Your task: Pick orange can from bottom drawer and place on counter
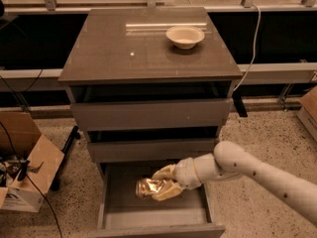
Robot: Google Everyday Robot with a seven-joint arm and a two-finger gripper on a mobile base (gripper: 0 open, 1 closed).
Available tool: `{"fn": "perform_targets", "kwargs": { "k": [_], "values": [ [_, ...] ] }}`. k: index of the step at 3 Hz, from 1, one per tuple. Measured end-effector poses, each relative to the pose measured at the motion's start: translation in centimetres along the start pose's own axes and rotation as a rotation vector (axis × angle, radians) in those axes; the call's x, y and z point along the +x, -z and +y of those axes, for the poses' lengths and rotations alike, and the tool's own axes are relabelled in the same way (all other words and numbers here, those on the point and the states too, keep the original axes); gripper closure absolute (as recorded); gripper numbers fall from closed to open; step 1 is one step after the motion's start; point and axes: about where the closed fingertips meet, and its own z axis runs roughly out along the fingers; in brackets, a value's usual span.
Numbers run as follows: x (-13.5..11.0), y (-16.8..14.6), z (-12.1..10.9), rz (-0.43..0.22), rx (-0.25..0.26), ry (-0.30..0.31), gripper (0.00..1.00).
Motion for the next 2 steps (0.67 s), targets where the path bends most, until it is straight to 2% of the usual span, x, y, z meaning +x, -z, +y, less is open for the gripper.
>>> {"fn": "perform_targets", "kwargs": {
  "k": [1, 2],
  "values": [
    [-8.6, 4.4, -0.7, 0.057, 0.067, 0.131, 1.0],
    [-19.0, 9.1, -3.5, 0.138, 0.146, 0.278, 1.0]
  ]
}}
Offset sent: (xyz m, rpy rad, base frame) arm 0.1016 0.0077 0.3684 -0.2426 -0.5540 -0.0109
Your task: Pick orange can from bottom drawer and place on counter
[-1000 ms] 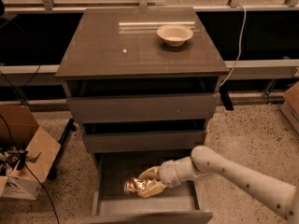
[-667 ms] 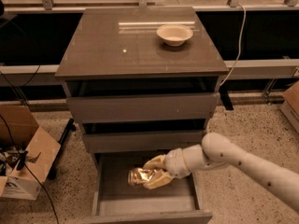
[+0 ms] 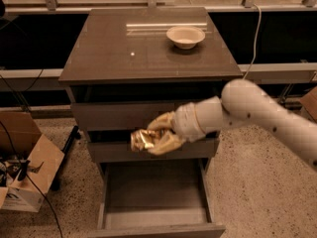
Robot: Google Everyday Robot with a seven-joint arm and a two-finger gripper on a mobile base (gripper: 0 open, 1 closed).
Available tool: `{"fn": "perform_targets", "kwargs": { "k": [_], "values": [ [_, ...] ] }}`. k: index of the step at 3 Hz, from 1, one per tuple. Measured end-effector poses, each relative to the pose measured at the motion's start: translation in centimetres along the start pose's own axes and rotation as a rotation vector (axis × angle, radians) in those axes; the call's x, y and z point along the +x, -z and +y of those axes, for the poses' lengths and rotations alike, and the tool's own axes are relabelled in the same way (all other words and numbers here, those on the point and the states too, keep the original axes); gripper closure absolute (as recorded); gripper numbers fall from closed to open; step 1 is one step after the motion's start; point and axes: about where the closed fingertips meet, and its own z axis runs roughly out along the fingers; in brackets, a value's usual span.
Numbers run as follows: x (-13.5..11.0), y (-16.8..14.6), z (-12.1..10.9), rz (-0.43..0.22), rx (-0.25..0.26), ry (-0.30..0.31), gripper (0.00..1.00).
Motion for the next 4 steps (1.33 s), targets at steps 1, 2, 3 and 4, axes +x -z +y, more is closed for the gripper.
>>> {"fn": "perform_targets", "kwargs": {
  "k": [1, 2, 3, 4],
  "values": [
    [-6.5, 3.2, -5.1, 0.058, 0.058, 0.116, 1.0],
    [-8.3, 4.0, -6.6, 0.058, 0.081, 0.146, 1.0],
    [-8.4, 3.9, -6.9, 0.065, 0.089, 0.15, 1.0],
    [-8.7, 3.7, -8.3, 0.09, 0.128, 0.169, 1.0]
  ]
}}
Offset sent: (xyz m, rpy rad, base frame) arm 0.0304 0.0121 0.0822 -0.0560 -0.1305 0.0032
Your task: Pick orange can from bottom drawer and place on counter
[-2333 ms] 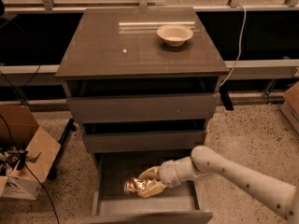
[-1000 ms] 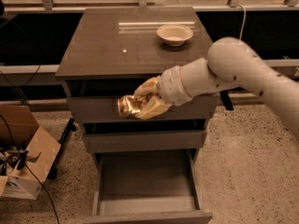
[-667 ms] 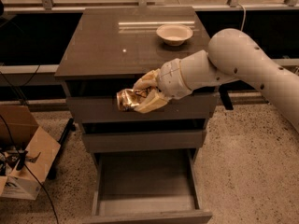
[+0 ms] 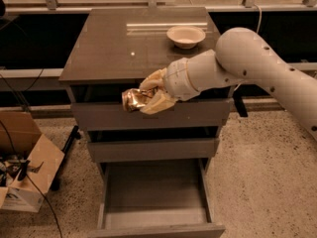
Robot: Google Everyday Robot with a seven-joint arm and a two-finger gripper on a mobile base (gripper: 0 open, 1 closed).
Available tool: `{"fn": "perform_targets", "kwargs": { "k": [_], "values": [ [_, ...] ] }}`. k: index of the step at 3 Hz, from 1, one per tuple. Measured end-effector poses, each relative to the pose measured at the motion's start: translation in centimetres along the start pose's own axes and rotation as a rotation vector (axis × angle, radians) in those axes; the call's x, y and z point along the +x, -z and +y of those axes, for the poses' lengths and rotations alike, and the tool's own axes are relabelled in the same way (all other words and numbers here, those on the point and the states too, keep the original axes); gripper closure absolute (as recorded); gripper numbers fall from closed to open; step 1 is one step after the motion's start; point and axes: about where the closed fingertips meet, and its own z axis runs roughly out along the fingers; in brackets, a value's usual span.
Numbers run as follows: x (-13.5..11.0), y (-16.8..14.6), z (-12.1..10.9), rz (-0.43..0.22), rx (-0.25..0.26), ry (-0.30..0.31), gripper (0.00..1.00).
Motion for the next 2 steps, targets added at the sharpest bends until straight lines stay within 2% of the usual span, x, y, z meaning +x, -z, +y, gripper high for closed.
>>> {"fn": "perform_targets", "kwargs": {
  "k": [2],
  "values": [
    [1.1, -2.1, -7.0, 0.048, 0.123, 0.06, 1.0]
  ]
}}
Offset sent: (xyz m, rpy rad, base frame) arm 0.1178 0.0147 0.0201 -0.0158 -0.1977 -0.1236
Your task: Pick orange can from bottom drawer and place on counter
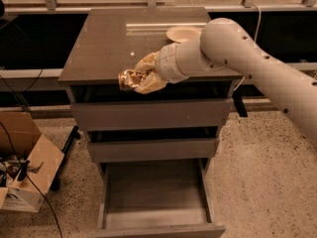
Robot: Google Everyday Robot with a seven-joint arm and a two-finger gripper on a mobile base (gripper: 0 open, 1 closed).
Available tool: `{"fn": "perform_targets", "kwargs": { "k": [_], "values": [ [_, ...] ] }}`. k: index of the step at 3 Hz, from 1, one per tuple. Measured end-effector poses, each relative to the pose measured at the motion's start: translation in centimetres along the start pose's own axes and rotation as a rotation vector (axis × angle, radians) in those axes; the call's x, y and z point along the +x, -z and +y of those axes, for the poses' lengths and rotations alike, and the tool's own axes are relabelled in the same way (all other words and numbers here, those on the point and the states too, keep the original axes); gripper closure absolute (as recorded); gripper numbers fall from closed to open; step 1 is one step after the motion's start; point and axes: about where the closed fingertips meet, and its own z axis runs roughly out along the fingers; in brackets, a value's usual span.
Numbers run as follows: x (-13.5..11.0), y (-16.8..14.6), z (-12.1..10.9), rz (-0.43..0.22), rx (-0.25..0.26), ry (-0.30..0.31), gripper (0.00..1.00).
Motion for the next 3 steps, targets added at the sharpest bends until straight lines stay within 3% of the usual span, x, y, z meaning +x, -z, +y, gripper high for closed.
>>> {"fn": "perform_targets", "kwargs": {
  "k": [2, 3],
  "values": [
    [0.7, -0.3, -6.5, 0.027, 0.133, 0.052, 1.0],
    [1.7, -1.0, -9.0, 0.036, 0.149, 0.061, 0.82]
  ]
}}
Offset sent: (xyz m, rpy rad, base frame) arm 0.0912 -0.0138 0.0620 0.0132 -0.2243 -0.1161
